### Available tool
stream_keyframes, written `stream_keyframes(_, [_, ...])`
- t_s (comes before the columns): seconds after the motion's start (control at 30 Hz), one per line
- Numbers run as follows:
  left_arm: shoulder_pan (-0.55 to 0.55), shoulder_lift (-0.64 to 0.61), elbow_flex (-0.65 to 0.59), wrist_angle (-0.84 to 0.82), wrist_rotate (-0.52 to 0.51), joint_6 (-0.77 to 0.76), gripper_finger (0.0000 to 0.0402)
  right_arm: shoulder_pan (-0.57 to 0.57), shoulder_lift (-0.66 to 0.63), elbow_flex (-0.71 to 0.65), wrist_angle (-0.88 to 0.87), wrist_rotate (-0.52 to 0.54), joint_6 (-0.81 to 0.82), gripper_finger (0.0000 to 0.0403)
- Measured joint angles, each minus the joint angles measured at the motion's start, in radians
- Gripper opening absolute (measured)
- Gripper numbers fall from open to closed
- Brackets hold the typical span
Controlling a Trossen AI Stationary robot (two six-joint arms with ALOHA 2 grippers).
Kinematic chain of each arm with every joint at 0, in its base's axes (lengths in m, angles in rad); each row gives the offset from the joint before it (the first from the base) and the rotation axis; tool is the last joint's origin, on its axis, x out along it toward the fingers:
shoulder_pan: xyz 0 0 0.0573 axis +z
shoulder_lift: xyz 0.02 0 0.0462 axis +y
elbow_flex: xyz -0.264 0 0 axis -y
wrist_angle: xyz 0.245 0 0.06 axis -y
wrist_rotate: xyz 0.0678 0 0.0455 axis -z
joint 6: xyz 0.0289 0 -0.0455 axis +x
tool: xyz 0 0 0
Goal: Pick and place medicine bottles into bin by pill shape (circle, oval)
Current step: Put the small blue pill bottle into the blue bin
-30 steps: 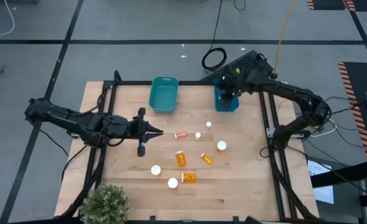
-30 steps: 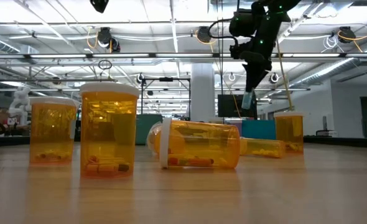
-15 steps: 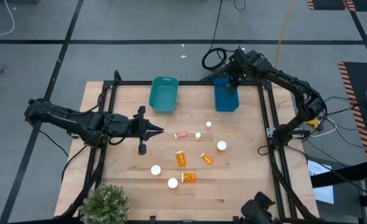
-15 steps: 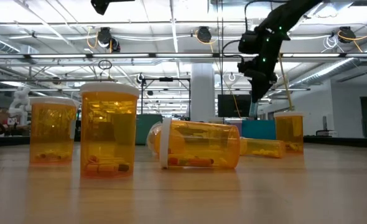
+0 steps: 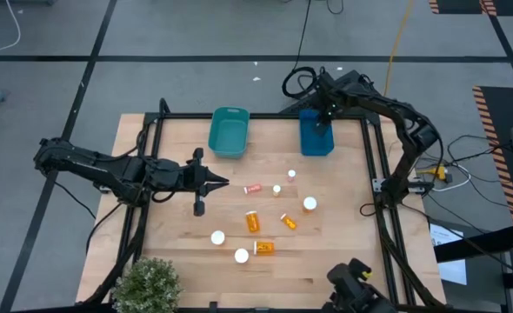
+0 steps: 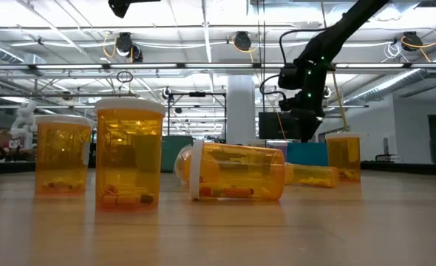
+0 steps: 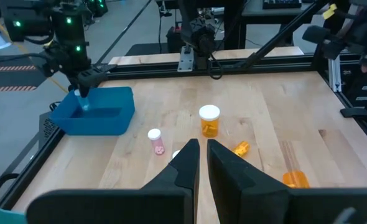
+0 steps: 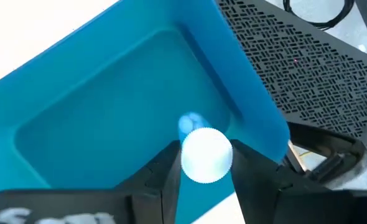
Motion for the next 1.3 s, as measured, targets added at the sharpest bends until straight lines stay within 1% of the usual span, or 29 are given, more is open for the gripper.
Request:
stream_keyframes(0.1, [0.000,0.000,0.000,0.000,0.000,0.001,0.0035,0.000,0.006,0.000,0.003,0.016,-0.005,0.0118])
stream_keyframes(0.17, [0.000,0.000,0.000,0.000,0.000,0.004,0.0035,0.000,0.006,0.000,0.007,0.057,-0.015,0.0118])
stream_keyframes(0.23, [0.000,0.000,0.000,0.000,0.000,0.006,0.0035,-0.002,0.006,0.000,0.015,0.076,-0.020,0.0118])
stream_keyframes(0.3, [0.000,0.000,0.000,0.000,0.000,0.006,0.0035,-0.010,0.006,0.000,0.021,0.073,-0.023,0.0118])
stream_keyframes(0.47, [0.000,0.000,0.000,0.000,0.000,0.005,0.0035,-0.032,0.014,0.000,0.050,0.025,-0.019,0.0118])
stream_keyframes(0.8, [0.000,0.000,0.000,0.018,0.001,0.005,0.0035,-0.032,0.065,-0.001,0.046,0.026,-0.017,0.0118])
stream_keyframes(1.07, [0.000,0.000,0.000,0.018,0.001,0.004,0.0035,-0.032,0.066,0.000,0.049,0.033,-0.012,0.0119])
stream_keyframes(1.13, [0.000,0.000,0.000,0.018,0.001,0.004,0.0035,-0.032,0.067,0.000,0.050,0.054,-0.012,0.0121])
stream_keyframes(1.3, [0.000,0.000,0.000,0.018,0.001,0.004,0.0035,-0.032,0.068,0.000,0.058,0.055,-0.011,0.0139])
